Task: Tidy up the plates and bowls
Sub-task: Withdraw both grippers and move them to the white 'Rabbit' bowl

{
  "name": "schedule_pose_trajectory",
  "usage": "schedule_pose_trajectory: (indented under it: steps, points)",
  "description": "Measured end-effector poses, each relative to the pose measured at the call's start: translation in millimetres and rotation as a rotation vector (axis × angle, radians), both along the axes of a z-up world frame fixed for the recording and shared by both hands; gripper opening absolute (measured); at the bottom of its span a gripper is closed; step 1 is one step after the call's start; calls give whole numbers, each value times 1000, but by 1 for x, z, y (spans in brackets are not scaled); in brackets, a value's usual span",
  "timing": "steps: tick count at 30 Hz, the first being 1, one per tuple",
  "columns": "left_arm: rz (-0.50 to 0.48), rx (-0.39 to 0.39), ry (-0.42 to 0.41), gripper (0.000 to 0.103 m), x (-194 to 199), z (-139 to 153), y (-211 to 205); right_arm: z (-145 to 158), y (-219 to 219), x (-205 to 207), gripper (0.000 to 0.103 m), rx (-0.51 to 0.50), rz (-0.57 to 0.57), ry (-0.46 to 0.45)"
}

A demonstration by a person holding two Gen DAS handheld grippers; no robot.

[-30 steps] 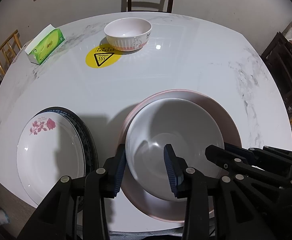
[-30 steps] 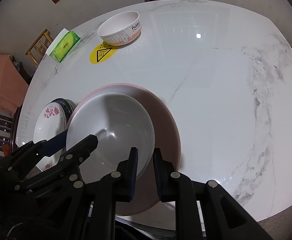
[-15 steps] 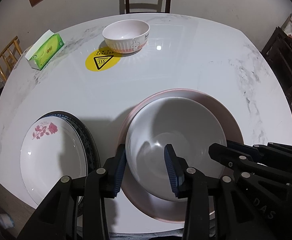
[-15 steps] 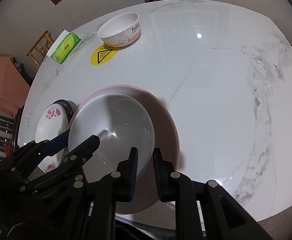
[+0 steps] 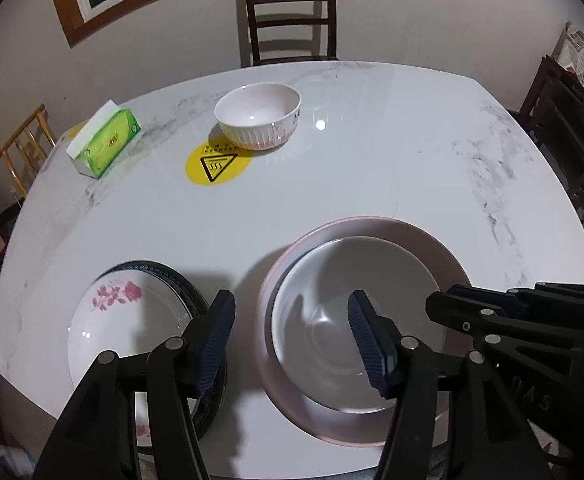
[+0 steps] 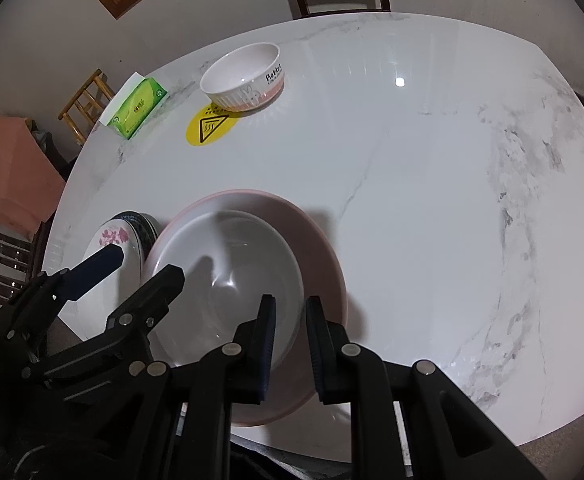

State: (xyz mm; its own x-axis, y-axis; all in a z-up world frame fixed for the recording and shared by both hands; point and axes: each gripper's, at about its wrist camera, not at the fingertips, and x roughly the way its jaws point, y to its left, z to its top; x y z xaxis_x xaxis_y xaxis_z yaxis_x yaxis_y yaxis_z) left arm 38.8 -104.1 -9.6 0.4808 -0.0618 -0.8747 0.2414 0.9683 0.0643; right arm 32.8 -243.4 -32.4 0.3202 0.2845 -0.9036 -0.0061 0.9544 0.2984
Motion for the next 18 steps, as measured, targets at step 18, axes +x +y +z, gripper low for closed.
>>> schedule_pose_trajectory:
  steps: [18]
  points:
    - [34,43,-44,57,11,6,12,21,-13,19,18,-17,-3,-68]
